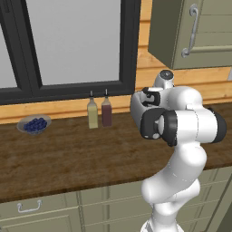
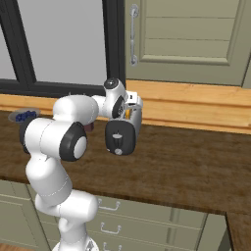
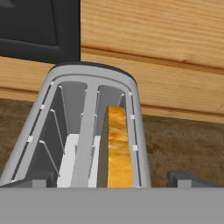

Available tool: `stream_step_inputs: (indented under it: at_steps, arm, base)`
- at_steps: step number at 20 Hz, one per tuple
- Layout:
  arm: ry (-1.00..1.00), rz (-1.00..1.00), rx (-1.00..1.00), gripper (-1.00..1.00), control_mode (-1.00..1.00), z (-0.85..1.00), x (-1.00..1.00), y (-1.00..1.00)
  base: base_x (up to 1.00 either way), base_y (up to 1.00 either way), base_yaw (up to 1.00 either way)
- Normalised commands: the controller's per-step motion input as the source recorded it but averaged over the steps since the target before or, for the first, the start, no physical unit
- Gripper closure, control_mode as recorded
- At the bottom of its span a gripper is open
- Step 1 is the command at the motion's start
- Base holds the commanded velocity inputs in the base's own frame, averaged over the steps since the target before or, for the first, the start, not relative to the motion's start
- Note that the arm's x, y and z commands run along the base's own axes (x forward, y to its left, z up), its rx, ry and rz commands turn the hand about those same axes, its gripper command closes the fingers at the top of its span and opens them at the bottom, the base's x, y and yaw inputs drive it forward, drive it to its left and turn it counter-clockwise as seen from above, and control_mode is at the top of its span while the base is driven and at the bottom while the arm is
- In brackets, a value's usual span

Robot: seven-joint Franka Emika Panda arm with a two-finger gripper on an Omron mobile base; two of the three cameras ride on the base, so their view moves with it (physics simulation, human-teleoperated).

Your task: Start the toaster. Once the lever pops up, take the bread to the plate on the dining counter.

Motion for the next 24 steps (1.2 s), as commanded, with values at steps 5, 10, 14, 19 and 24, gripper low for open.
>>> stream_step_inputs:
  at_steps: [5, 10, 14, 19, 24]
  arm:
    - [0.0, 0.0, 0.0, -1.0, -1.0, 0.0, 0.0, 0.0]
    - [0.0, 0.0, 0.0, -1.0, -1.0, 0.0, 0.0, 0.0]
    - [0.0, 0.0, 0.0, -1.0, -1.0, 0.0, 0.0, 0.0]
    - [0.0, 0.0, 0.0, -1.0, -1.0, 0.0, 0.0, 0.0]
    - [0.0, 0.0, 0.0, -1.0, -1.0, 0.0, 0.0, 0.0]
  base:
    - [0.0, 0.0, 0.0]
    - [0.0, 0.0, 0.0]
    - [0.0, 0.0, 0.0]
    - [0.0, 0.0, 0.0]
    - [0.0, 0.0, 0.0]
